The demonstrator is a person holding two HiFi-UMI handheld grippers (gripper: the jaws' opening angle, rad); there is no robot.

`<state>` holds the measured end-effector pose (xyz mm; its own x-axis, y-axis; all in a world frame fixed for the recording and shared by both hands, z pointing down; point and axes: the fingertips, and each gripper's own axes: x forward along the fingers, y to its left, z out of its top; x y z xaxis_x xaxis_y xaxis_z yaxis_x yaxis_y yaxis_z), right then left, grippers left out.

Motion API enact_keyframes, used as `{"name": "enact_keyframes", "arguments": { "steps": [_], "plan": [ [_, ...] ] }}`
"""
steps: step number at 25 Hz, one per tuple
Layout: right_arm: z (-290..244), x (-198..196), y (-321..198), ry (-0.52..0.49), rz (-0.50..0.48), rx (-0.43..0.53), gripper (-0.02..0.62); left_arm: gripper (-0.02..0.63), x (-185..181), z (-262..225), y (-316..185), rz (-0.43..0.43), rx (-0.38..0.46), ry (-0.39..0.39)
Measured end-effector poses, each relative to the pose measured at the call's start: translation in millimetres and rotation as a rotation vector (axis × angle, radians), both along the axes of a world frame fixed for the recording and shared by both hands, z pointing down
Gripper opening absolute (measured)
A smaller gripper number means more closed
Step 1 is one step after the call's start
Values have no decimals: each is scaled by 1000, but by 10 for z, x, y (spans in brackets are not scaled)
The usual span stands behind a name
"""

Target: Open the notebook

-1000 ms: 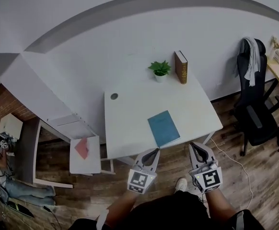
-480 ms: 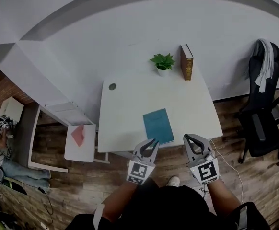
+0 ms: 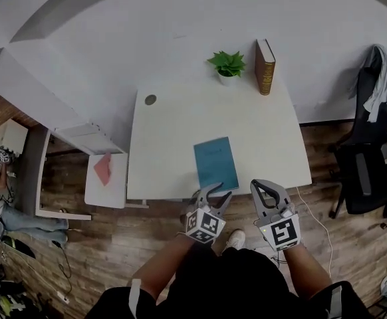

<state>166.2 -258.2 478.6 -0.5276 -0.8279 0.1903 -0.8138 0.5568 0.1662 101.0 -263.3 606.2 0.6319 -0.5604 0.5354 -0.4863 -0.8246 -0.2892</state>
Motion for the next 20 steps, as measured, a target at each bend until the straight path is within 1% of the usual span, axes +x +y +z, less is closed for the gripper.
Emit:
{"name": "enact_keyframes", "arguments": {
  "steps": [5,8,10,12,14,15,16,18,20],
  "plan": [
    [189,112,-64,-34,41,-43,2,147,222,405,-103,60,-52,-134],
    [271,148,-49,-22,42,-51,2,147,276,631,-133,85,-81,-210],
    [284,158,-48,-46,51,-59,2,147,299,791,-131,107,-110,-265],
    [296,168,-40,-41,44,-60,2,147,325,898,-133,113,-129,-292],
    [296,176,-20,-13,30,-51,2,120,332,950,-142,109,-136,-300],
    [287,182,-14,-19,34,-50,2,110,332,964,-151,108,-137,-306],
    [277,190,-13,-38,44,-52,2,94,335,975,-162,111,-135,-315],
    [265,207,-6,-67,63,-58,2,94,349,999,-168,132,-118,-348],
    [274,225,9,-51,61,-57,2,95,363,1014,-160,160,-94,-383]
  ]
}}
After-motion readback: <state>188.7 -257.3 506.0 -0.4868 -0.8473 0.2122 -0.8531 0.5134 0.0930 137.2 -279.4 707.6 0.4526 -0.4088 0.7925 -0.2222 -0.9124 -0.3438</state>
